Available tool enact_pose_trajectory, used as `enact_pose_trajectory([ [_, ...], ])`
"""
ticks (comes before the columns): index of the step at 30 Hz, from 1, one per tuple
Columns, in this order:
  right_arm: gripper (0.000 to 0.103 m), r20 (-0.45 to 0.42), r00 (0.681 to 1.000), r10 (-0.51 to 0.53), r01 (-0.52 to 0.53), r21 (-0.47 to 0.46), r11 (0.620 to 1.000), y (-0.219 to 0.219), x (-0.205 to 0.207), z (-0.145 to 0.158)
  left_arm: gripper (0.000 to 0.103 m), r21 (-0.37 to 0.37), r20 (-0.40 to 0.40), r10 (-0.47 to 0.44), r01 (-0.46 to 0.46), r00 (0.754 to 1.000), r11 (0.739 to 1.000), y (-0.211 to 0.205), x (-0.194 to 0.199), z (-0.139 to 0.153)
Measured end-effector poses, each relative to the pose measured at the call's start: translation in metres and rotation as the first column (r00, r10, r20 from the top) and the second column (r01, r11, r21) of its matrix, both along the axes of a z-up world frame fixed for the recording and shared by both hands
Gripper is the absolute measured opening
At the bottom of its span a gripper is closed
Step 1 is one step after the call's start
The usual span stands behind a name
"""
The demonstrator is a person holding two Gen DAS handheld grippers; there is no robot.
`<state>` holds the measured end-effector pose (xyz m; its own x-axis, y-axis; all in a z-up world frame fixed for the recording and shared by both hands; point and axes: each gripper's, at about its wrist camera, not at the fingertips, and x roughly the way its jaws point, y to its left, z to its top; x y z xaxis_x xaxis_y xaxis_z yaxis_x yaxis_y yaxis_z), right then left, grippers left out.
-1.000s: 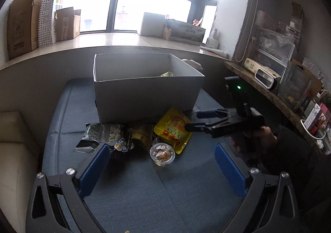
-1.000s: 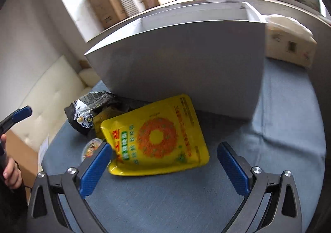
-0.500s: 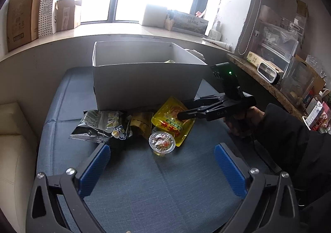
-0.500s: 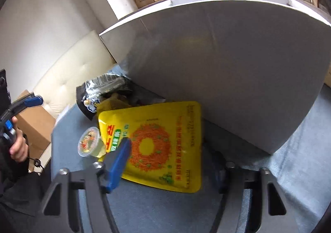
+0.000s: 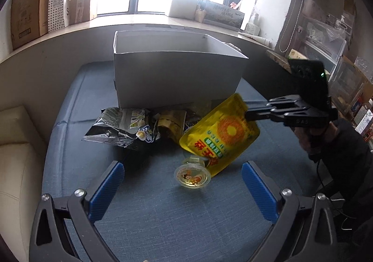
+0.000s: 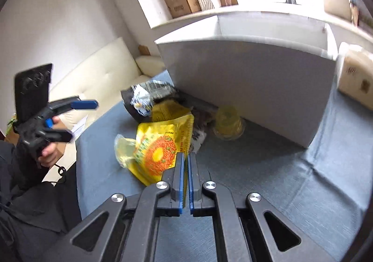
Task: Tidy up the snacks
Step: 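Grasp the yellow pouch with the right tool and lift it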
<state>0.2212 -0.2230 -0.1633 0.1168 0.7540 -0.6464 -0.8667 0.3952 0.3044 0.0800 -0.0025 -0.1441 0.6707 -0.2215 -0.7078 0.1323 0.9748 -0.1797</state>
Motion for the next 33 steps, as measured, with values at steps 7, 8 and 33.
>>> enact_pose_trajectory([
  [7,0.001,0.209,0.974,-0.086,0.111,-0.107,0.988,0.006,-0.049,0.055,0.103,0.066,-0.097,-0.017,0.023,0.995,0.998,-0.010,0.018,-0.025],
  [8,0.001,0.224,0.969,-0.100,0.133,-0.137,0.982,0.010,-0.055,0.059,0.103,0.079,-0.099,-0.019,0.027,0.995,0.997,-0.013,0.021,-0.028],
  [33,0.060,-0.028,0.995,-0.096,0.089,-0.189,0.978,0.043,-0.054,0.008,0.049,0.106,-0.202,-0.038,0.060,0.979,0.992,-0.026,0.059,-0.063],
])
